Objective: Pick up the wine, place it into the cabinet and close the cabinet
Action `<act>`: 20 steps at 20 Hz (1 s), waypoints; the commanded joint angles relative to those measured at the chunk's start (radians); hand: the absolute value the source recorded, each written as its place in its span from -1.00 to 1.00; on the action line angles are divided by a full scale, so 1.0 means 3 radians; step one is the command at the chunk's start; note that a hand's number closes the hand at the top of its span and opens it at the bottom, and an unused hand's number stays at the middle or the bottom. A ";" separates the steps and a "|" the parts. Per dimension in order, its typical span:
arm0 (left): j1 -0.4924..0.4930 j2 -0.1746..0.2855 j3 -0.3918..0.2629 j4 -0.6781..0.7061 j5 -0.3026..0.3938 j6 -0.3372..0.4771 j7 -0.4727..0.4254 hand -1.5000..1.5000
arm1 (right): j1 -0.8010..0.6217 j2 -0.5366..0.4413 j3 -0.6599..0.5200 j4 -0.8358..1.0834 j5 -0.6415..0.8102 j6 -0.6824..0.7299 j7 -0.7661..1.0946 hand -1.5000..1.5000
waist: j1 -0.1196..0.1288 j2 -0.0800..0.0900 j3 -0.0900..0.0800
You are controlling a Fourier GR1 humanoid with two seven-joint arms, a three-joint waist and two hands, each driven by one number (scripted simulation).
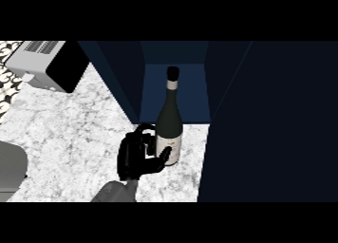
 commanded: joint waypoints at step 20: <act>-0.1477 -0.0001 -0.0154 0.1126 0.1143 0.0332 -0.0243 1.00 | -0.0029 -0.0148 -0.0358 0.0181 -0.0520 0.0176 -0.0139 -1.00 | -0.0055 0.0010 -0.0001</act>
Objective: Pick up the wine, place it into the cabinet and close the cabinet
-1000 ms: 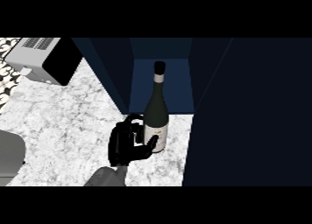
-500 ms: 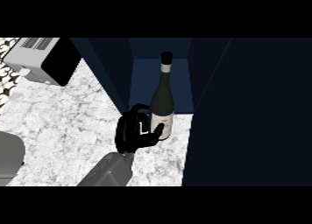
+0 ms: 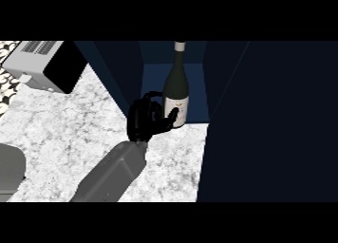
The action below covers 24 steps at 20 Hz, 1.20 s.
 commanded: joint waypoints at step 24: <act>-0.1558 0.0000 0.0417 0.1543 0.0282 -0.0087 0.0416 1.00 | 0.0234 0.0074 0.0110 0.0180 0.0093 0.0156 -0.0481 -1.00 | -0.0125 0.0043 0.0001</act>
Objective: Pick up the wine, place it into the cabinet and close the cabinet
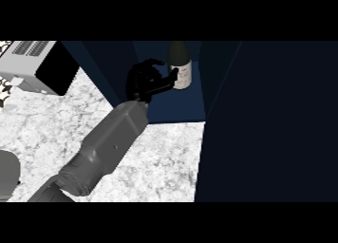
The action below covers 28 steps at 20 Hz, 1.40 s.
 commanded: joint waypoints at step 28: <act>0.0137 0.0000 -0.0635 -0.0471 0.0869 0.0370 -0.0221 1.00 | -0.0278 0.0074 0.0166 0.0309 0.0002 0.0030 -0.0105 -1.00 | -0.0291 0.0050 -0.0001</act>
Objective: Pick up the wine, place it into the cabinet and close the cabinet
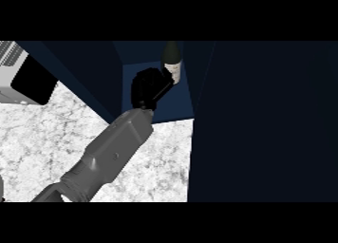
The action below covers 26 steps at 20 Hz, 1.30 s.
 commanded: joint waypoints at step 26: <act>-0.0378 0.0000 -0.0801 -0.0027 0.0467 0.0666 -0.0341 -1.00 | -0.0007 0.0004 0.0033 -0.0006 0.0052 -0.0030 0.0006 -1.00 | 0.0064 -0.0015 0.0003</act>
